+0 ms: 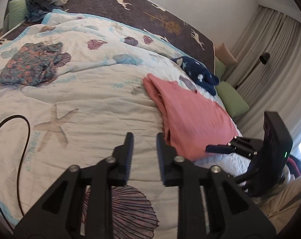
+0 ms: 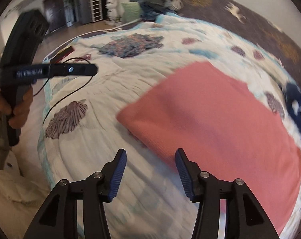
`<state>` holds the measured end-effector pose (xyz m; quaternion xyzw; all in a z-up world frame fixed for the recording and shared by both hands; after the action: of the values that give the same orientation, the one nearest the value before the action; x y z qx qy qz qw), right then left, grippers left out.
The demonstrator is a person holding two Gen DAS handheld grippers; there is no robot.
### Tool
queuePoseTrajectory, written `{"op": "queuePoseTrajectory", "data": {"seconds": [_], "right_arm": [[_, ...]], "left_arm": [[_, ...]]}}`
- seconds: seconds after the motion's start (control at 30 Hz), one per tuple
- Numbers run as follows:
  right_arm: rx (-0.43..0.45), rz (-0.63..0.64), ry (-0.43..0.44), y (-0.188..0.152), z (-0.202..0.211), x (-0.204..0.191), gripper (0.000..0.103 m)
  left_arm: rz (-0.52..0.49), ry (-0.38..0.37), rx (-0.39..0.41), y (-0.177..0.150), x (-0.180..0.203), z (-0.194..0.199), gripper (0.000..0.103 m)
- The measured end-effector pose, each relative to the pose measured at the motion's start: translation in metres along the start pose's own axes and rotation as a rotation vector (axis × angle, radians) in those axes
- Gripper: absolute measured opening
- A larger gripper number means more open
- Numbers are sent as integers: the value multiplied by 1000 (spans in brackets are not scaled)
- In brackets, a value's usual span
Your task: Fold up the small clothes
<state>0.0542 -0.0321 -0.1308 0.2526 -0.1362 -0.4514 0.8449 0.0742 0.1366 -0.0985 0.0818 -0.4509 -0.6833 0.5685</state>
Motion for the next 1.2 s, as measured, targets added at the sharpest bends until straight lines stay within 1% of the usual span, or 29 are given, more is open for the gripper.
{"op": "queuePoseTrajectory", "data": {"seconds": [0.07,0.17,0.2,0.23,0.3,0.33,0.37,0.4,0.43,0.47,0.5,0.57,0.6,0.67,0.73,0.83,0.87,0.9,0.93,0.97,1.0,1.1,1.2], "right_arm": [[11,49,-38,5,-8,-12,57],[6,105,-119,7,-21,-22,57],[7,118,-152,9,-25,-25,57],[13,133,-198,10,-30,-26,57],[34,144,-246,13,-32,-28,55],[48,150,-281,15,-33,-27,54],[61,155,-306,17,-33,-27,50],[73,160,-318,18,-33,-27,35],[76,164,-307,18,-36,-30,16],[71,167,-288,17,-38,-32,10],[71,174,-277,16,-40,-35,9],[89,188,-291,16,-40,-36,7],[96,159,-271,17,-37,-34,6],[109,84,-210,19,-28,-27,6],[128,23,-152,21,-20,-21,5],[142,-67,-64,25,-9,-12,5],[144,-91,-38,25,-7,-10,5],[146,-117,-11,26,-5,-8,5],[147,-147,19,25,-3,-5,5],[149,-173,47,25,-1,-2,5],[153,-210,84,25,2,2,5],[165,-293,168,25,9,13,4],[185,-345,227,25,18,21,4]], "left_arm": [[18,0,-5,1,-6,-1,26],[22,8,-22,1,-12,-5,26],[25,7,-26,3,-15,-8,29],[34,2,-29,5,-17,-9,36],[65,-12,-35,13,-22,-16,45],[78,-25,-34,18,-24,-21,45],[86,-39,-37,24,-26,-26,45],[90,-46,-37,28,-26,-30,45],[92,-55,-35,34,-25,-36,45],[90,-72,-34,40,-23,-43,45],[83,-103,-41,47,-18,-53,46],[67,-152,-66,57,-8,-73,55],[57,-173,-85,63,-2,-87,58],[53,-202,-136,70,7,-116,58],[66,-199,-191,74,9,-145,59],[87,-189,-251,75,8,-179,58],[98,-191,-255,75,7,-185,55],[110,-198,-236,78,7,-188,35],[133,-221,-232,82,7,-190,8],[160,-240,-232,84,8,-190,8],[180,-240,-212,88,8,-187,8],[112,-197,-186,100,23,-181,8],[52,-180,-175,115,45,-174,8]]}}
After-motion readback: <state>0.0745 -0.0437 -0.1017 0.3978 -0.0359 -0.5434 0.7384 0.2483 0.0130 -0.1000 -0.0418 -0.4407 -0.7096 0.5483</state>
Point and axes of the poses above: each gripper's, at about its wrist camera, not at the fingertips, and z roughly against the way its jaws point, x to its right, y to its top, the point moved 8 cm from there along -z, roughly the way its jaws point, and after that the axes turned 7 degrees about -z, right-handed, at the moved point
